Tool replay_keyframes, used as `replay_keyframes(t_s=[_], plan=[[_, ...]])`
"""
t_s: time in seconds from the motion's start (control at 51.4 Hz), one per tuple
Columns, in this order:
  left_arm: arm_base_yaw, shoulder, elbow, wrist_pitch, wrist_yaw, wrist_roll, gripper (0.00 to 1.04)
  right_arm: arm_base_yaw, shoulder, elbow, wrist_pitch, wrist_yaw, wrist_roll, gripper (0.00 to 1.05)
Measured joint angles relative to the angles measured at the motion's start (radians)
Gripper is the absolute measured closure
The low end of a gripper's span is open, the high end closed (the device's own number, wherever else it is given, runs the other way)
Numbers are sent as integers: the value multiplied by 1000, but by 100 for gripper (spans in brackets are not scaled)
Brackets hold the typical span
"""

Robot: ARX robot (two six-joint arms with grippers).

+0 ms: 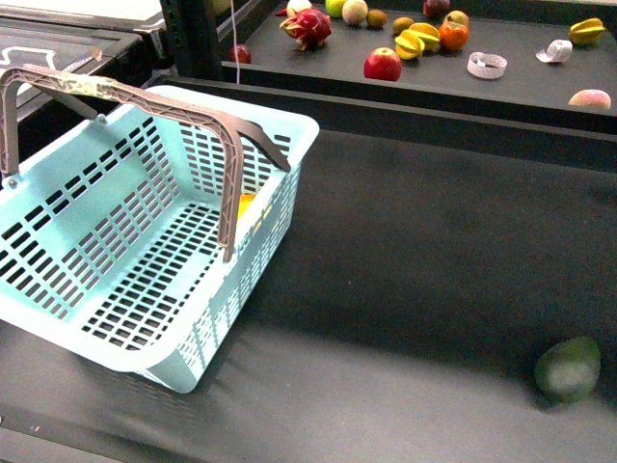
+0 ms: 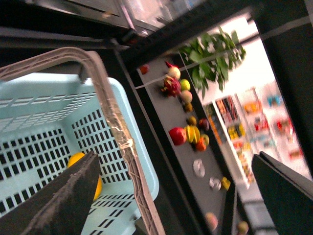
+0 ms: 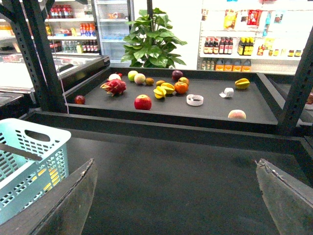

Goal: Pick mango with right arm and hold basket with left

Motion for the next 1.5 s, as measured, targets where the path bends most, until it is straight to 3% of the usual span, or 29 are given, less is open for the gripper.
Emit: replay_keyframes(t_s=[0.078,0.194,0.331,0.467,0.525,0.603,1.497], plan=[[23,-8,-73,155,125,306,26,0,0,0,0,1,0,8],[47,-89,-161,181,164,737,48,0,0,0,0,1,0,8],[76,-201,-248,158,187,926,76,0,0,0,0,1,0,8],[96,-246,-329,194,210,963,101,0,0,0,0,1,0,8],[139,-291,-357,163,271,972,101,0,0,0,0,1,0,8],[165,-385,-383,105,271,975,101,0,0,0,0,1,0,8],[166,-1036,-436,-458,277,985,101,0,0,0,0,1,0,8]])
